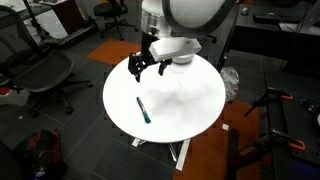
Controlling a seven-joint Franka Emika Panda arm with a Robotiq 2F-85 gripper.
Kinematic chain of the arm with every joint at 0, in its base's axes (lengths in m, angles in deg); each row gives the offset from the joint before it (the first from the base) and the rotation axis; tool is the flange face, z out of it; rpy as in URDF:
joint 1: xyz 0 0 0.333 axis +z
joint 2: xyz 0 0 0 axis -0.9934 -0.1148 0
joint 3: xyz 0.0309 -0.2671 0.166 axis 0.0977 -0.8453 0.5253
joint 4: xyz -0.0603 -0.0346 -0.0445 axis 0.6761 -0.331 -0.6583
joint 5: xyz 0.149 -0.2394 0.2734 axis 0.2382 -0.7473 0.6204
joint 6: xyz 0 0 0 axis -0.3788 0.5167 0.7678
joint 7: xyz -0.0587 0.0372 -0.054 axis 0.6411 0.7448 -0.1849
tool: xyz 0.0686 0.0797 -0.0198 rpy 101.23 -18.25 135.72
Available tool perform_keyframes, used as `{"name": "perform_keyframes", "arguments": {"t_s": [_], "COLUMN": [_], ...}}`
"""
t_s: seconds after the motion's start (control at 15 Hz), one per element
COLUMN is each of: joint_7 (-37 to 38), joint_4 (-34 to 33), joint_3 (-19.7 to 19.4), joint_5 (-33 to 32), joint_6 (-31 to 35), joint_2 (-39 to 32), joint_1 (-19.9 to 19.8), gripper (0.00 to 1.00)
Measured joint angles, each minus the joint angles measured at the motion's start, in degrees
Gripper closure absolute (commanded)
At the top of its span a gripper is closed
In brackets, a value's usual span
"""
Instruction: Move the marker to the left
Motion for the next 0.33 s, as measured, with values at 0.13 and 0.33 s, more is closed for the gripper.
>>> {"name": "perform_keyframes", "arguments": {"t_s": [0.13,0.33], "joint_7": [-0.8,-0.9], "joint_4": [1.9,3.4], "joint_3": [0.0,0.0], "joint_5": [0.4,0.6], "joint_6": [-0.2,-0.3], "joint_2": [1.9,3.3], "joint_1": [-0.2,-0.3], "gripper": [0.0,0.0]}}
